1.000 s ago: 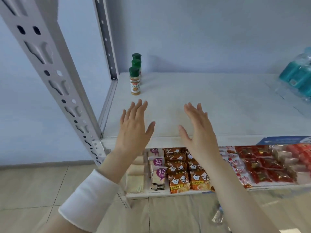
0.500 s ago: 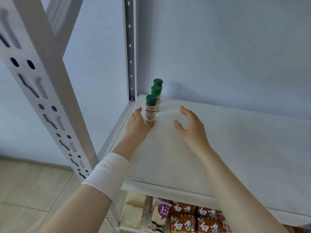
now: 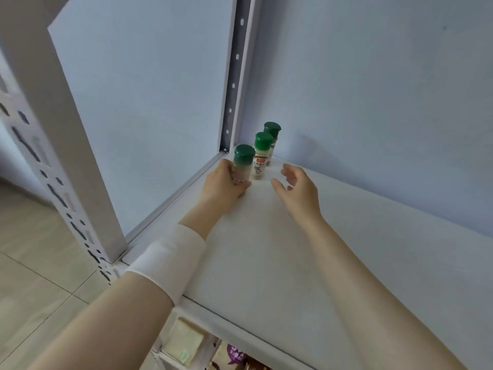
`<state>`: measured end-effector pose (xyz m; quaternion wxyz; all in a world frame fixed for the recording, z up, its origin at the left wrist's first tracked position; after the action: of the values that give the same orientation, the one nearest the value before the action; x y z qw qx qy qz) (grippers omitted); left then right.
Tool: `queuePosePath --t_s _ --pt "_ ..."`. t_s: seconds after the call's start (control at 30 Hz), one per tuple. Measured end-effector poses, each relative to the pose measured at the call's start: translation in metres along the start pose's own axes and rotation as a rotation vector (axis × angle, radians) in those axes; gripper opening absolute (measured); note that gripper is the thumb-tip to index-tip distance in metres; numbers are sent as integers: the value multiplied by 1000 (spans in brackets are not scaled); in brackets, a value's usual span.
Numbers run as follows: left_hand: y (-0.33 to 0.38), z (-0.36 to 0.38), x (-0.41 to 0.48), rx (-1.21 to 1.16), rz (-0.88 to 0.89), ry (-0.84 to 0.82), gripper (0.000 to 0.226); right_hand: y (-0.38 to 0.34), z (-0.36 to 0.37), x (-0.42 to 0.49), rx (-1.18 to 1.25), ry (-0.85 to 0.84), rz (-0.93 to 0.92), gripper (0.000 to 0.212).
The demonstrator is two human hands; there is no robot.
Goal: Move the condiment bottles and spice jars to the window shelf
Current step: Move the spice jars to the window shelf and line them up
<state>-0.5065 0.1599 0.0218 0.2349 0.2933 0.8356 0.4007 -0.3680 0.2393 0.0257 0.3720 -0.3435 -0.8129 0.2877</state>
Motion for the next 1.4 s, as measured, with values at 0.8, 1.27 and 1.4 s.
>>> queuePosePath --t_s 0.8,1.27,1.4 --pt "-31 -44 -93 -395 -1 -16 29 -24 21 8 167 -1 -4 42" --pt "-91 -104 -224 -593 56 -73 28 -128 -8 -139 542 -195 -7 28" --pt "-138 -156 -254 -597 51 -31 37 -176 34 -190 612 -258 -1 29"
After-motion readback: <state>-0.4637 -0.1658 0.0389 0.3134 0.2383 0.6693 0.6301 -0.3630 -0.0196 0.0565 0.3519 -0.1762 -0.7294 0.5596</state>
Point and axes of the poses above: each hand's wrist, its own x-axis towards the middle knuckle, its own z-axis out of the palm, y = z × x, the point moved 3 cm from there along x, towards the middle knuckle, and after that the axes turned 14 degrees about -z, right-handed, at the moved point
